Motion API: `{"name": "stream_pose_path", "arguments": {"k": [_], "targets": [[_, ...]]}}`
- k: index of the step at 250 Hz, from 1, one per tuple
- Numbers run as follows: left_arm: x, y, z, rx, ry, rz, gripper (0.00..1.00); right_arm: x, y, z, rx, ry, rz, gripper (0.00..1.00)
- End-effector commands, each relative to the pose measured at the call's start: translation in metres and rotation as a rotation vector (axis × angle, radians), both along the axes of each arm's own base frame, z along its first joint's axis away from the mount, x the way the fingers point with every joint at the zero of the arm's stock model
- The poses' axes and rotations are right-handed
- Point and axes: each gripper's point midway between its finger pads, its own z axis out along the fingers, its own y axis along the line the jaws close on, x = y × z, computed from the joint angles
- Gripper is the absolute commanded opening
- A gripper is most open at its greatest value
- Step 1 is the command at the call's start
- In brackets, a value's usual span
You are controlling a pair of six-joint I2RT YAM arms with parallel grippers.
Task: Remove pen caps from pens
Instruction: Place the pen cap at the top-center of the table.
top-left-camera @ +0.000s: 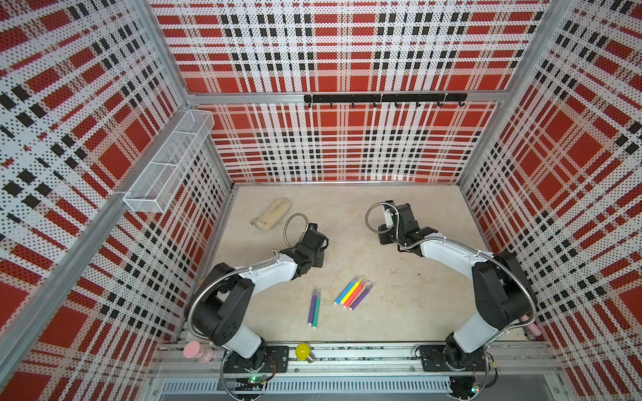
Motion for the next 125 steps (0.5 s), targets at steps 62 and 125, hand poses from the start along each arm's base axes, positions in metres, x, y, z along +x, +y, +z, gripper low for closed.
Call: {"name": "stream_pose_path", "arguments": {"k": [62,125], "targets": [[0.019,0.002,-0.019,0.019,0.042,-0.012,0.0,0.037,-0.015,-0.034,-0.172,0.062,-0.037,0.0],[0.023,0.006,-0.022,0.028,0.047,-0.005,0.07,0.037,-0.023,-0.063,-0.22,0.116,-0.045,0.0]]}}
